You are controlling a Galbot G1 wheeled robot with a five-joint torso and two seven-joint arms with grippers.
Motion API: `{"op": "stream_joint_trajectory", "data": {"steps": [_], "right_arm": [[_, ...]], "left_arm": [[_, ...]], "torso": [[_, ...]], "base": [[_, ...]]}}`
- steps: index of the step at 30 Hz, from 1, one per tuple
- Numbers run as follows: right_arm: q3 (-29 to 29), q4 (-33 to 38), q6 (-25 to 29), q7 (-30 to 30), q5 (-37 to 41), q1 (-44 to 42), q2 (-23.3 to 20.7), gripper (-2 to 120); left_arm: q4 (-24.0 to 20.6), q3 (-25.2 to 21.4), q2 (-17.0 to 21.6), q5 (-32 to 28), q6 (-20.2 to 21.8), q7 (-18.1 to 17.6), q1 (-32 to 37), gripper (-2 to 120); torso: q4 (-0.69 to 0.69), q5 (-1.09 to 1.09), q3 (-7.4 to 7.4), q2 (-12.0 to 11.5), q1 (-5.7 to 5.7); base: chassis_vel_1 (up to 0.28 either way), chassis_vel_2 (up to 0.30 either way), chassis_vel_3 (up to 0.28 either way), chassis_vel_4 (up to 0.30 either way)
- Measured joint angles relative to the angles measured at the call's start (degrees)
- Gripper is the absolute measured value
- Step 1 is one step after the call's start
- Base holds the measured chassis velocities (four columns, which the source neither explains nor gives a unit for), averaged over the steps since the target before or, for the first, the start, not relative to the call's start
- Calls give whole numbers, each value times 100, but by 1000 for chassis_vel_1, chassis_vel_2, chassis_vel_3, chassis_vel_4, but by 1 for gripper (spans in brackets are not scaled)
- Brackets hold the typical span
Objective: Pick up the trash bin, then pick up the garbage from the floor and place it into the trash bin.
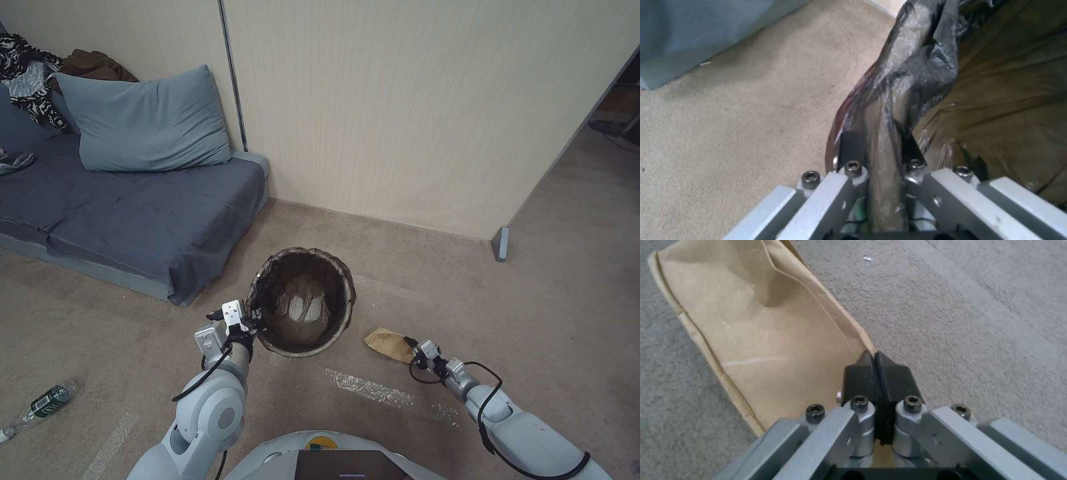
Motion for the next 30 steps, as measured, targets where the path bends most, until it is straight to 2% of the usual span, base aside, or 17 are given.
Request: {"op": "stream_joint_trajectory", "data": {"steps": [11,23,30], "right_arm": [[285,249,1,186,-65,-104,34,0],[1265,1768,-143,728,333,-691,-120,0],[1579,2183,-202,974,343,-873,-136,0]], "left_arm": [[14,45,9,2,-7,-2,6,0],[118,129,92,15,-8,9,-38,0],[140,125,103,16,-24,18,-37,0]], "torso": [[-3,1,1,0,0],[-1,-2,1,0,0],[0,-2,0,0,0]], "base": [[0,0,0,0],[0,0,0,0],[0,0,0,0]]}}
